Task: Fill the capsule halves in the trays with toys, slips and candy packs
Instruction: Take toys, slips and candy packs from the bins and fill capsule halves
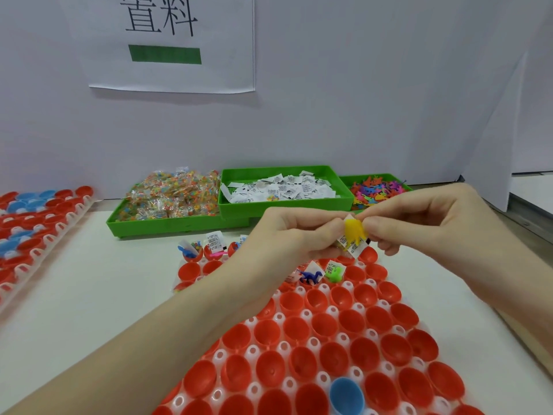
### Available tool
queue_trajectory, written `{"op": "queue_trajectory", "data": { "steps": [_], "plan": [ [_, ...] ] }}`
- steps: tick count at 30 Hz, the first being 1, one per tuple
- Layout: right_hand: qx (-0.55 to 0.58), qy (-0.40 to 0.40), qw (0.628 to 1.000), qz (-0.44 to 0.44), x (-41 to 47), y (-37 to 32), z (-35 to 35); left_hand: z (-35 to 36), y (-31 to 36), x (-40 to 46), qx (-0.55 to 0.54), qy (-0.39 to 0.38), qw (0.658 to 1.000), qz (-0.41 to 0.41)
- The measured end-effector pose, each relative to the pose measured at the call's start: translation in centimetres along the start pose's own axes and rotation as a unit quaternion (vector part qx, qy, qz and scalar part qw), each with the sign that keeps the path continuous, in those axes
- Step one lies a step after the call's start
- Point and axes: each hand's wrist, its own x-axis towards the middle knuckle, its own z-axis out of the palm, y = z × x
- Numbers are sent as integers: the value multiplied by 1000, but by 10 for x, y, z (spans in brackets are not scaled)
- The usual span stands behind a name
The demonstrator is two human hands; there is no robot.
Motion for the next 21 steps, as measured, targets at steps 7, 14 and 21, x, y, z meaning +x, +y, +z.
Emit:
{"op": "queue_trajectory", "data": {
  "steps": [7,14,21],
  "plan": [
    [-129,12,991,-17,9,13,-2,7,-8,15,41,60,997,6],
    [-47,-17,989,138,12,62,-3,11,-29,34,350,42,936,10],
    [-184,-4,972,145,14,89,3,-7,-44,35,513,3,855,71]
  ]
}}
